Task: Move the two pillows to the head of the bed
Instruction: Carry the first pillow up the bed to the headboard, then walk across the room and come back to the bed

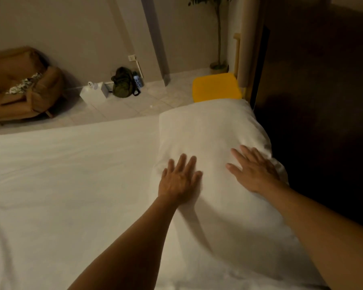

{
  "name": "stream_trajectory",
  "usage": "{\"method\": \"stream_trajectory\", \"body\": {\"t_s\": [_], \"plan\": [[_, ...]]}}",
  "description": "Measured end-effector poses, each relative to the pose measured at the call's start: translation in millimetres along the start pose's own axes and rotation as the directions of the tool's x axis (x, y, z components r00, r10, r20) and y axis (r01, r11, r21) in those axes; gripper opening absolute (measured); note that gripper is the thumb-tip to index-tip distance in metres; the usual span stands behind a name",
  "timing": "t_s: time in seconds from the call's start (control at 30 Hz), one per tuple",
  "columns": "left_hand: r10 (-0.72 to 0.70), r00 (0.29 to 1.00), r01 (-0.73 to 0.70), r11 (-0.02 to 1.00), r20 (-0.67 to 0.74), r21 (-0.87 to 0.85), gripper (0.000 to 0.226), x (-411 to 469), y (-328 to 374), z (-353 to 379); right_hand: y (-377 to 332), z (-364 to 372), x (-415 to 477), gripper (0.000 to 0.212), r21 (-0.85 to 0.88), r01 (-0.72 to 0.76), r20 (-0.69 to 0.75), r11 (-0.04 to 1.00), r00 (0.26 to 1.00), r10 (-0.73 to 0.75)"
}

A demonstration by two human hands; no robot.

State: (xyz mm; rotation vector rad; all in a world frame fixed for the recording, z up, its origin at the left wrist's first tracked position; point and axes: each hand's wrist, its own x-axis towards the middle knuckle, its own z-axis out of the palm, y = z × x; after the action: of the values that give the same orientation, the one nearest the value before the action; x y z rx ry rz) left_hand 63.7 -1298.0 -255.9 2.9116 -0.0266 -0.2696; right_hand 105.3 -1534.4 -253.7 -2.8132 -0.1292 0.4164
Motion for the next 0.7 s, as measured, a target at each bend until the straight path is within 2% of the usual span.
{"method": "stream_trajectory", "body": {"t_s": [0.1, 0.23, 0.43, 0.57, 0.7], "plan": [[-0.140, 0.990, 0.140, 0.990, 0.016, -0.024, 0.060, -19, -19, -19, -5, -18, -14, 0.070, -0.021, -0.057, -0.034, 0.998, 0.998, 0.056], [-0.232, 0.972, 0.231, 0.972, 0.026, 0.034, 0.064, -51, -34, -60, -35, -52, -39, 0.067, -0.021, -0.010, -0.064, 1.000, 0.998, 0.009], [-0.225, 0.974, 0.227, 0.972, -0.037, 0.066, 0.064, -119, -42, -143, -107, -104, -83, 0.066, -0.037, 0.242, 0.001, 0.970, 0.970, -0.242], [-0.241, 0.965, 0.248, 0.967, -0.104, 0.061, 0.065, -215, -68, -224, -197, -151, -145, 0.065, -0.088, 0.414, 0.010, 0.906, 0.910, -0.415], [-0.321, 0.923, 0.342, 0.937, -0.213, 0.067, 0.066, -320, -102, -305, -296, -191, -222, 0.068, -0.118, 0.561, 0.002, 0.819, 0.825, -0.565]]}}
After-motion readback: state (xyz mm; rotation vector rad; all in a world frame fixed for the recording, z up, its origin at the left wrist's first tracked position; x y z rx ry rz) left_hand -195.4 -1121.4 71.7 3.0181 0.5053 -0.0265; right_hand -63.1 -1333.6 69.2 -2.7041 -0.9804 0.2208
